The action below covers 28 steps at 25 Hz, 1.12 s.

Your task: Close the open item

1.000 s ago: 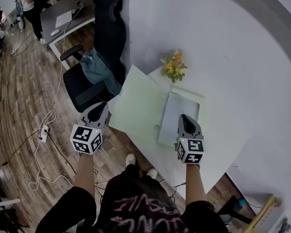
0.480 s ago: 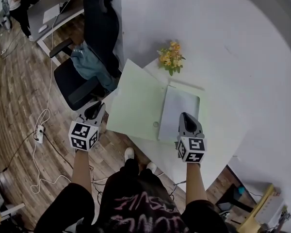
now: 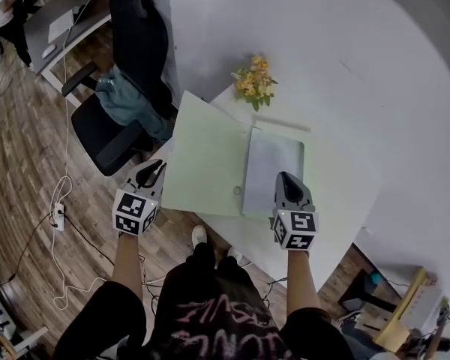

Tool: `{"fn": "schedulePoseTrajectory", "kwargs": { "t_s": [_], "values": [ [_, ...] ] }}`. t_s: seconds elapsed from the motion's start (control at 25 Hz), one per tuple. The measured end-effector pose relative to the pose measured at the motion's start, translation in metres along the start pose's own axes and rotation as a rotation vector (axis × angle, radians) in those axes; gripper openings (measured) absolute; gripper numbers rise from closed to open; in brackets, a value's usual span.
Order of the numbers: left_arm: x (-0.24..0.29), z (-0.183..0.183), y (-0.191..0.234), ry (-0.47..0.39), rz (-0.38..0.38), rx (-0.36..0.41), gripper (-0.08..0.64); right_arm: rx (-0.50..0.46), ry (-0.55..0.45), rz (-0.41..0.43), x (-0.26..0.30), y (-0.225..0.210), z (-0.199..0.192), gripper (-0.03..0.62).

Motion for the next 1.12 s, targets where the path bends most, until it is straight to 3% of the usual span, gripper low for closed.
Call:
{"fn": "schedulePoseTrajectory", "kwargs": {
  "t_s": [0.12, 0.32, 0.52, 1.12],
  "values": [
    [0.005, 0.006, -0.004, -0.037, -0.053, -0.016, 0.046, 0.01, 0.0, -0.02, -0.003, -0.005, -0.002, 0.028],
    [0.011, 0.026, -0.013, -0.089, -0.101, 0.037, 0.046, 0.031, -0.01, -0.057, -0.01, -0.016, -0.003, 0.028],
    [0.014, 0.046, -0.02, -0.143, -0.172, 0.036, 0.046, 0.055, -0.028, -0.094, -0.019, -0.021, -0.002, 0.028],
    [0.046, 0.098, -0.088, -0.17, -0.273, 0.138, 0.044, 0.125, -0.047, -0.161, -0.048, -0.087, -0.021, 0.028]
  ]
}}
Point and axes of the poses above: the fingertips, and each gripper's own axes: x forward along the fingers, y to its left, z out of its top, the point moved 7 cm from there along -x, backward along the fingers, and after that the axes turned 10 degrees about y, right-handed, at the moved point
